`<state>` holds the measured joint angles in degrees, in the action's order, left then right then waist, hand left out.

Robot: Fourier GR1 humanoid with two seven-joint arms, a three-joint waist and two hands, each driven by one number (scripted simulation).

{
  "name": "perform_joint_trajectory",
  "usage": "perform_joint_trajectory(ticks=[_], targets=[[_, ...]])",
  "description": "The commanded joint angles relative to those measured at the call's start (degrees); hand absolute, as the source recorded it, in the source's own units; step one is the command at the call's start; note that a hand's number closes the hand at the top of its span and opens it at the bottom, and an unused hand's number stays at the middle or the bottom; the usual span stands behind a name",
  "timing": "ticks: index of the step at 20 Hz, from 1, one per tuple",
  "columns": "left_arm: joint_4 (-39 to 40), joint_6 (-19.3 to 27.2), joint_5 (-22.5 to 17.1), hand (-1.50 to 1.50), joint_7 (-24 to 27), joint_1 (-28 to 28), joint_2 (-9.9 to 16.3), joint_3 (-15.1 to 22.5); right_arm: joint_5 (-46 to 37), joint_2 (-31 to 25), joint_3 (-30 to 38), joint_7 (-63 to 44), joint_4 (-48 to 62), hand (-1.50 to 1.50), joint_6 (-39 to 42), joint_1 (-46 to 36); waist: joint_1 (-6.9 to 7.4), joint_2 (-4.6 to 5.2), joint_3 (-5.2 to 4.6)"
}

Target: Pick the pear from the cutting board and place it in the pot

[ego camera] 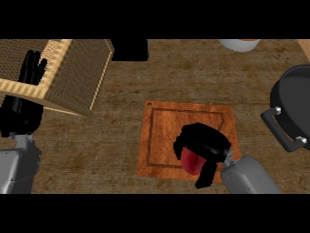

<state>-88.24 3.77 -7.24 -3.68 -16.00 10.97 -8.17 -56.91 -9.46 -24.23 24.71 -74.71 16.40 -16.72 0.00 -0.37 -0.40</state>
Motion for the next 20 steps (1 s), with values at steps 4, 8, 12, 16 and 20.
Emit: perform_joint_trajectory(ticks=[4,8,12,16,20], targets=[[-0.8,1.1,1.8,0.00,-0.3,0.2,-1.2,1.2,-2.1,1.1,1.0,1.6,-3.1,1.50,-1.9,2.6,-0.02,0.33,0.41],[-0.9,1.8,2.0,0.00,-0.1,-0.5,-1.8,1.4,-6.6,1.5,0.9,-2.6,-6.3,1.50,-7.9,4.5,-0.15,0.28,0.41],[-0.3,0.6,1.9,0.00,1.1,0.6,-1.7,1.9,-8.5,9.2,13.6,-25.6,0.4,1.50,-8.0,-6.1,1.15,0.66,0.31],[-0.3,0.0,1.1,0.00,0.9,-0.7,-1.7,1.8,-11.6,9.4,21.8,-42.1,3.6,1.50,-13.0,-11.1,2.36,1.52,0.18],[0.2,-0.4,1.9,0.00,1.0,-1.6,-2.0,3.3,-15.6,9.4,26.1,-58.2,4.9,1.50,-18.9,-20.9,3.95,1.42,0.23]])
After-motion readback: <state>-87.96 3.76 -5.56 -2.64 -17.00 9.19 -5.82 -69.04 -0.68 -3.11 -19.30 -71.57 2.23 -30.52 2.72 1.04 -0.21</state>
